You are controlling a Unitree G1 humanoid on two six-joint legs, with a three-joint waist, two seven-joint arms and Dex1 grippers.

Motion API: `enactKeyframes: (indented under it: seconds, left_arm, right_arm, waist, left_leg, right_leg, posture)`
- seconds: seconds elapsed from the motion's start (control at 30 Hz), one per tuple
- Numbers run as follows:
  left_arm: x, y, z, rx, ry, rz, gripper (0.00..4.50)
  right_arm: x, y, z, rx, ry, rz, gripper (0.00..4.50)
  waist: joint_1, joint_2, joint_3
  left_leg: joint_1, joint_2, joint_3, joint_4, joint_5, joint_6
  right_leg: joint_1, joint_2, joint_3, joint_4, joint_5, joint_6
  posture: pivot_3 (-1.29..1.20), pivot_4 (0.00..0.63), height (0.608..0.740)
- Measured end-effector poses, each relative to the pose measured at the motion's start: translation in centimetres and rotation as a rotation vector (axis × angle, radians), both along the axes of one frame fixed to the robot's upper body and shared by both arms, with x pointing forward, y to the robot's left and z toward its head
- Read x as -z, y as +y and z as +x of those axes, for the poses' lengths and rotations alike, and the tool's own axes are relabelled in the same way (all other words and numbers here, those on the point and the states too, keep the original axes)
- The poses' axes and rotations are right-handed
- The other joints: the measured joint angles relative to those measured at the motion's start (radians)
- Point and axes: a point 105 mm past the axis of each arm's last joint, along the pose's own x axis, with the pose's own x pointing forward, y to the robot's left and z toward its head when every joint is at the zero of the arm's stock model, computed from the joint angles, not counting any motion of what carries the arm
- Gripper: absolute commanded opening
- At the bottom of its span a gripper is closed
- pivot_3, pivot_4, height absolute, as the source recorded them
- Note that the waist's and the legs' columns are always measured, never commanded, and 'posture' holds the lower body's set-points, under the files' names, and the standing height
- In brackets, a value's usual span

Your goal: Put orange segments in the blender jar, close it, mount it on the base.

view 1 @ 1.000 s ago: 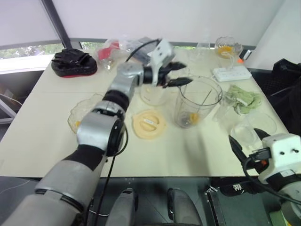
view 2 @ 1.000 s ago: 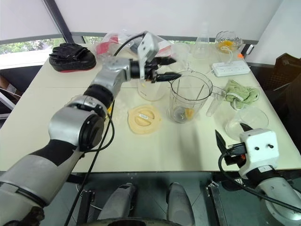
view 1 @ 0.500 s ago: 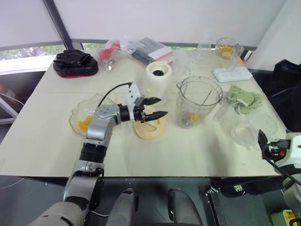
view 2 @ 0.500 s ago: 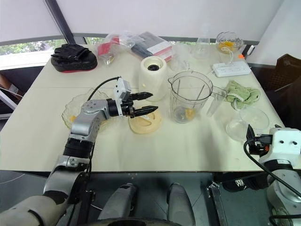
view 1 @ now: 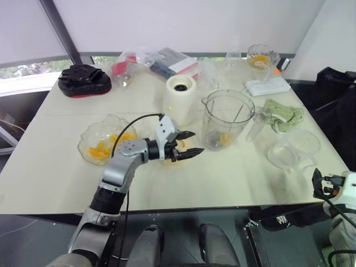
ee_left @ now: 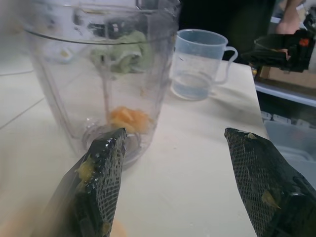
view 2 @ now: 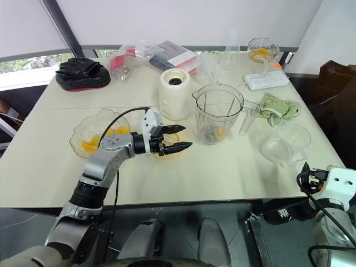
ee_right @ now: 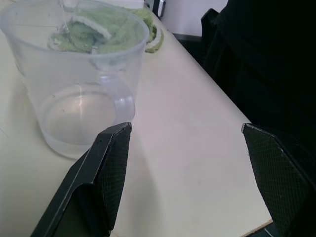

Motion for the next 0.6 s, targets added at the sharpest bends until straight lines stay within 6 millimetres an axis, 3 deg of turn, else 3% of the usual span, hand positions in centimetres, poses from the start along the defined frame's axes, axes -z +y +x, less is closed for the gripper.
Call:
enactKeyframes:
  seconds: [0.6]
  left_arm:
    - [0.7, 1.3, 0.1, -0.04, 0.009, 0.024, 3.28]
  right_arm:
    - [-0.5, 1.1, 1.7, -0.055, -0.025, 0.029, 3.69]
  waist:
    - [-0.001, 0.0, 0.0]
  left_leg:
    - [0.0, 0.0, 0.0, -0.001, 0.0, 0.0]
  right_leg:
    - [0.0, 0.0, 0.0, -0.001, 0.0, 0.0]
  posture:
    - [0.0, 0.15, 0.74]
